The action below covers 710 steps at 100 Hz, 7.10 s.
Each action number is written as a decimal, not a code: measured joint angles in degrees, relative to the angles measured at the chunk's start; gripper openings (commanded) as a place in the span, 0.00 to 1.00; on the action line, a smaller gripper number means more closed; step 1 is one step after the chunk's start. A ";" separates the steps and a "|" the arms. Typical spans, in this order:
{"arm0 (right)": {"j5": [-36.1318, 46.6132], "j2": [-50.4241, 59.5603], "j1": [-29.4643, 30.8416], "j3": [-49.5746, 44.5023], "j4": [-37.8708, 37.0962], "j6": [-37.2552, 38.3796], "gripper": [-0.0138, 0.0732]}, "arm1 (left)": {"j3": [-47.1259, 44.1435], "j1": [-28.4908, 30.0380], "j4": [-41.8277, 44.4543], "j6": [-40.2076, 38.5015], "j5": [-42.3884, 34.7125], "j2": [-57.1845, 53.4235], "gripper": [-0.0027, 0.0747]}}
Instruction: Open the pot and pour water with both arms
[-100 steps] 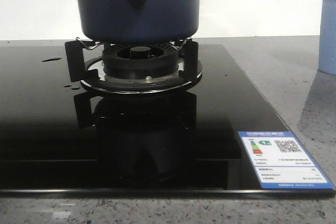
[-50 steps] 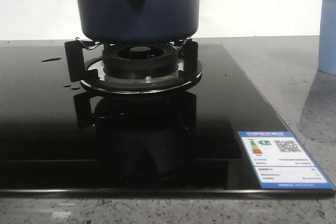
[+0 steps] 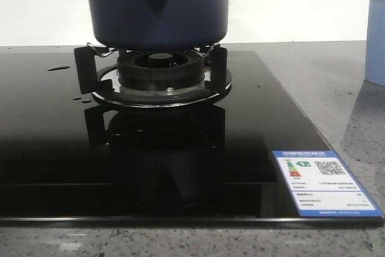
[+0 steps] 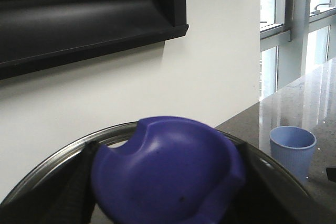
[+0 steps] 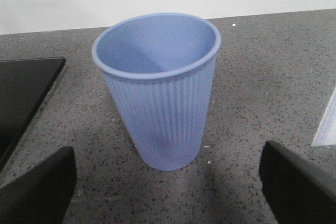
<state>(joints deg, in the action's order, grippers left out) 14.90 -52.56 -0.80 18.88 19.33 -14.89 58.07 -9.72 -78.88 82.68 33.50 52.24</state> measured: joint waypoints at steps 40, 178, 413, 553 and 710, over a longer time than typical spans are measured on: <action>5.37 -8.75 0.00 3.35 -1.16 1.32 0.89 | 0.00 0.00 0.00 0.00 0.00 0.00 0.40; 15.97 -21.54 -0.11 6.18 -9.10 6.86 0.48 | 0.00 0.00 0.00 0.00 0.00 0.00 0.40; -24.71 -27.71 -29.76 48.92 -67.31 6.93 0.48 | 0.00 0.00 0.00 0.00 0.00 0.00 0.40; -19.64 -31.74 -29.76 49.15 -112.39 6.93 0.48 | 0.00 0.00 0.08 0.00 0.00 0.00 0.40; -25.64 -31.74 -29.76 55.57 -97.09 21.57 0.48 | 0.00 0.00 0.08 0.00 0.00 0.00 0.40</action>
<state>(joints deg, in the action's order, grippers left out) -10.74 -84.31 -30.56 74.45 -77.76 6.67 58.07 -9.72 -78.80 82.68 33.50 52.24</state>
